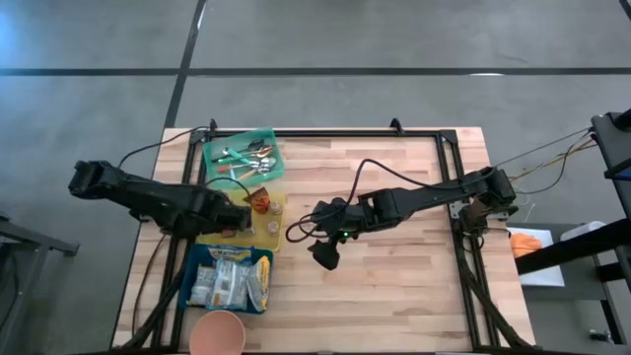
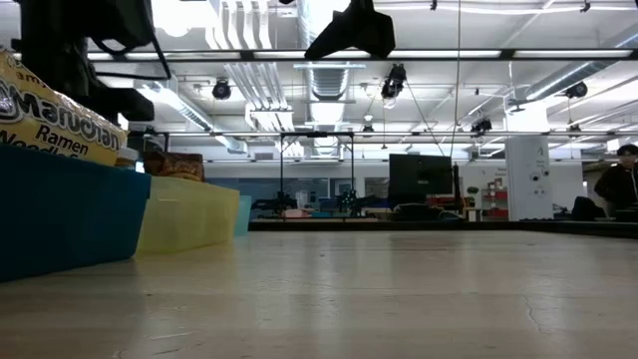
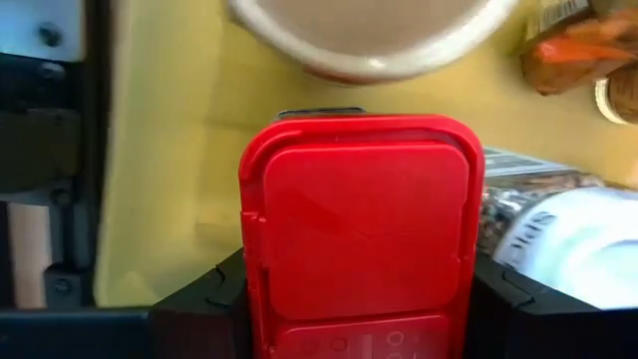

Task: Pick & Place Food Item
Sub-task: Put the red seasoning can into the yellow bin

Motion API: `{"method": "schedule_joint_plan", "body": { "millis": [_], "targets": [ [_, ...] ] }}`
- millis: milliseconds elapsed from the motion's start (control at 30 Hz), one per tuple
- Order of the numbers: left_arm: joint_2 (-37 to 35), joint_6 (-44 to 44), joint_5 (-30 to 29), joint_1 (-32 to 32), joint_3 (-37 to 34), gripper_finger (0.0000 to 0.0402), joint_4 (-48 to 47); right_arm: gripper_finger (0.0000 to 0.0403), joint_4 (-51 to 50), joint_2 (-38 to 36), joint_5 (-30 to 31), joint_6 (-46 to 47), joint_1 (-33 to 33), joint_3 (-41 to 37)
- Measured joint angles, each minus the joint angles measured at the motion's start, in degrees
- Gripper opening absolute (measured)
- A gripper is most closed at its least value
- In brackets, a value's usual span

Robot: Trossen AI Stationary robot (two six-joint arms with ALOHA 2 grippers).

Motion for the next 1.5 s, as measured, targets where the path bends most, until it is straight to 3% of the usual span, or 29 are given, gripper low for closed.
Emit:
{"method": "schedule_joint_plan", "body": {
  "millis": [267,900,1167,1500],
  "targets": [
    [6.2,4.9,0.2,2.1,0.0,0.0209,9.3,0.0302,0.0,0.0,0.0,-0.9,0.0,0.0],
    [10.5,9.0,0.7,3.3,0.1,0.0211,11.3,0.0302,-0.1,0.0,-0.1,-1.9,0.0,0.0],
    [9.7,10.7,0.8,3.3,0.1,0.0338,11.2,0.0302,-0.1,0.0,-0.1,-1.9,0.0,0.0],
    [7.3,12.2,1.3,3.3,0.0,0.0392,11.0,0.0302,-0.1,0.0,-0.1,-1.6,0.0,0.0]
  ]
}}
